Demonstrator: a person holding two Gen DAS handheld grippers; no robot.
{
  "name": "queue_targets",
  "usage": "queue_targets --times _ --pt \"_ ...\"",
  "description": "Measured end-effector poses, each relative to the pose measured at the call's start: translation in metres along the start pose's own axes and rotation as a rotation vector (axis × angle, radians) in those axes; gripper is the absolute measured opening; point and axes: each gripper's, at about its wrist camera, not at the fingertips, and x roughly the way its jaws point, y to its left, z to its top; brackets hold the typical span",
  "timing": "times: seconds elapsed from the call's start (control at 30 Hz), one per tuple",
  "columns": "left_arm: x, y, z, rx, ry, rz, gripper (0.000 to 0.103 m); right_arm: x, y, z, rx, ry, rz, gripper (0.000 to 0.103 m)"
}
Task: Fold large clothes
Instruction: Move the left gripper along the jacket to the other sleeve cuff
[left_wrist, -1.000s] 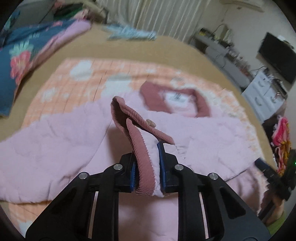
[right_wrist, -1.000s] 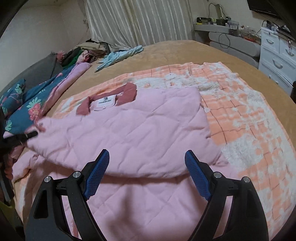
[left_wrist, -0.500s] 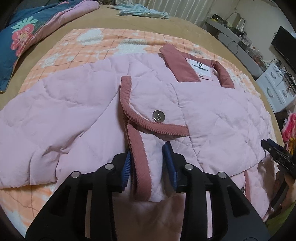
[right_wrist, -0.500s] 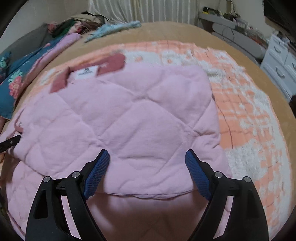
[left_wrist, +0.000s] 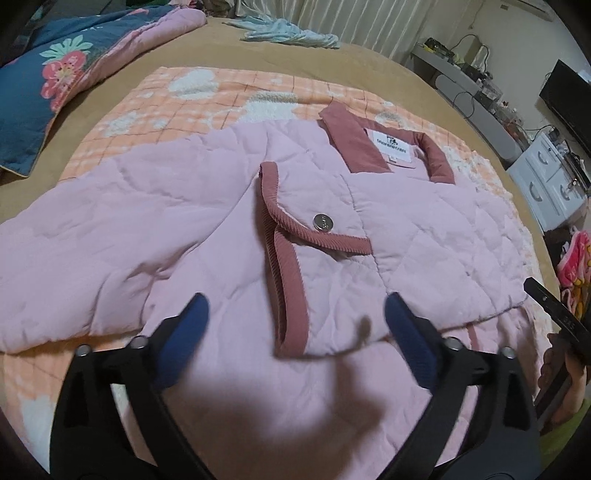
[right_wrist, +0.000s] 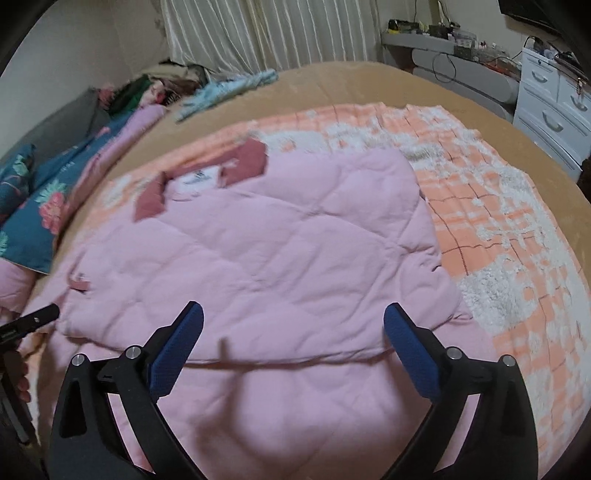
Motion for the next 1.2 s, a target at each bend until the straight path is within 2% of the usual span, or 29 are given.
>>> queue_targets --times 0.27,0.8,1.2 --pt "-0.031 0.021 -0.008 -0.065 -0.047 0.013 0.094 -0.030 0.029 -0.008 0.000 -0.043 0.061 0.099" --pt "-0.081 0.091 -0.023 -0.214 -0.165 0.088 0.094 -0.059 0.139 -0.010 -0.181 -0.077 0.153 0.099" --pt "-0.108 0.138 -0.034 -0.311 -0.242 0.063 0.094 -0.064 0.218 -0.009 -0.299 -0.081 0.221 0.099"
